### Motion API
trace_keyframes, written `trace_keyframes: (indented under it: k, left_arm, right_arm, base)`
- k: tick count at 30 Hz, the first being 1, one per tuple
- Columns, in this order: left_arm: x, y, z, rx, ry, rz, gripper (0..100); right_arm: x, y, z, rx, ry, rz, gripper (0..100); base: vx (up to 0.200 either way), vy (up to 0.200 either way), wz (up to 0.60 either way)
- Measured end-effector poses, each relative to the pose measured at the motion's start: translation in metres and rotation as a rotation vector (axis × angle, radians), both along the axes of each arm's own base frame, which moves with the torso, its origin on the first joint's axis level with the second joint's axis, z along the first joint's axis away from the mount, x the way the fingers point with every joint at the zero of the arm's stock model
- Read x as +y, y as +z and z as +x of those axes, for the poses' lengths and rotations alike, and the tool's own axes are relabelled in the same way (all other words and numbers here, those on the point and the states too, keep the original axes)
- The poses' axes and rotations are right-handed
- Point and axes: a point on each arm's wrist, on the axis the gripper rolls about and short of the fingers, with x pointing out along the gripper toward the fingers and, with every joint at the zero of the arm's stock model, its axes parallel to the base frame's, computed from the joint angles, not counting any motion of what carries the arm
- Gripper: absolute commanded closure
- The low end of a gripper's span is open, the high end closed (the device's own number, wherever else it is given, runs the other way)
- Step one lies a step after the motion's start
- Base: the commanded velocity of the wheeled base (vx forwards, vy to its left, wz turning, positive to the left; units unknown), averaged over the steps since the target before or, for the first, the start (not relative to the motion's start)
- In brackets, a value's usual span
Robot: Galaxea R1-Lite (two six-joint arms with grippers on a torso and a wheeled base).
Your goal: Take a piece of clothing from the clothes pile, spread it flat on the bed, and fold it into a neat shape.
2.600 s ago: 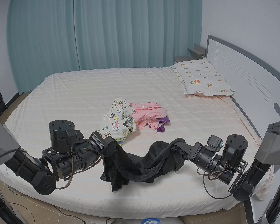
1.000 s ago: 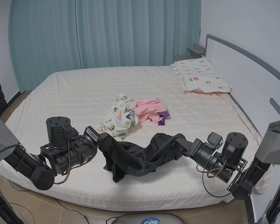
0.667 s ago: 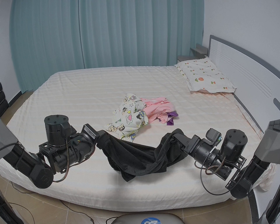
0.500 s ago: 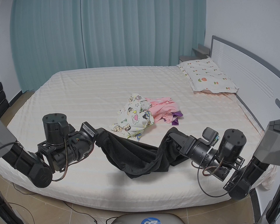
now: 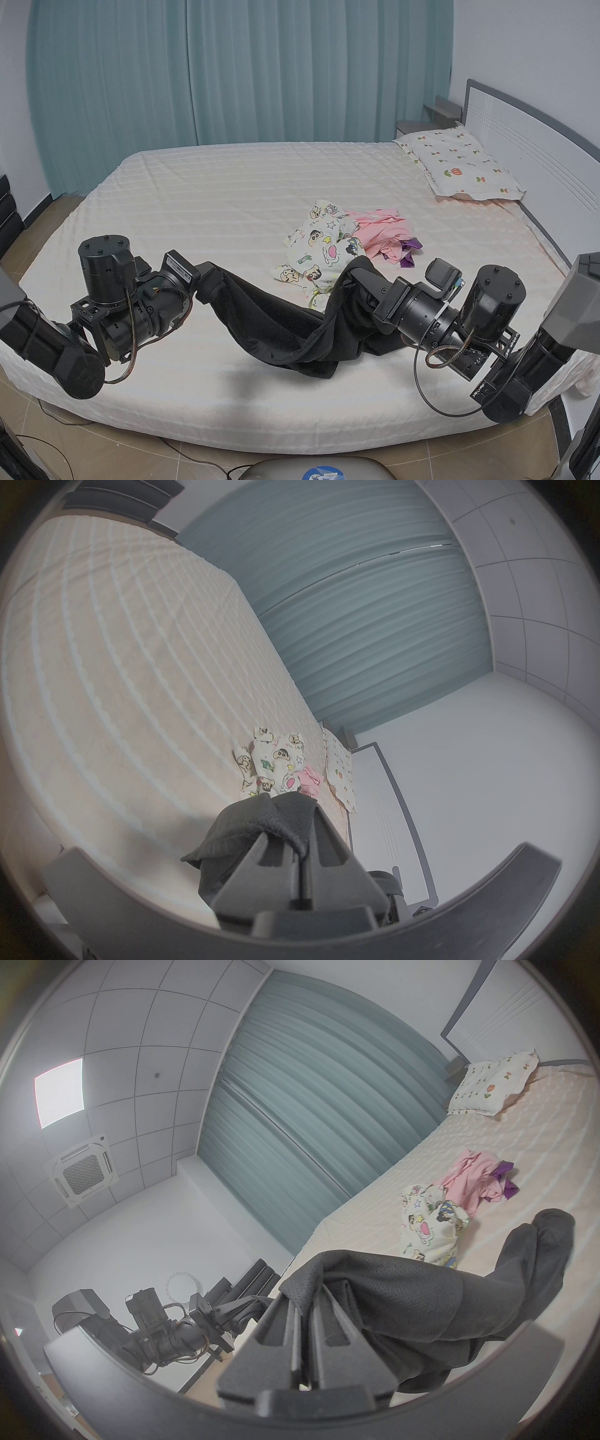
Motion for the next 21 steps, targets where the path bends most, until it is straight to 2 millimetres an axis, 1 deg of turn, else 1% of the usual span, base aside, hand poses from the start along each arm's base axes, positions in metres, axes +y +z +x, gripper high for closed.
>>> trace_keyframes:
  k: [11, 21]
  left_arm:
    - [0.0004, 0.0005, -0.0003, -0.002, 0.001, 0.001, 100]
    - [0.0005, -0.001, -0.001, 0.005, -0.002, 0.001, 100]
  right_arm:
    - [0.0015, 0.0, 0.0007, -0.001, 0.003, 0.003, 100]
    - [0.0023, -0.0088, 0.0043, 0.025, -0.001, -0.008, 100]
  base:
    - [0.0, 0.2, 0.0]
    - [0.0, 0.2, 0.0]
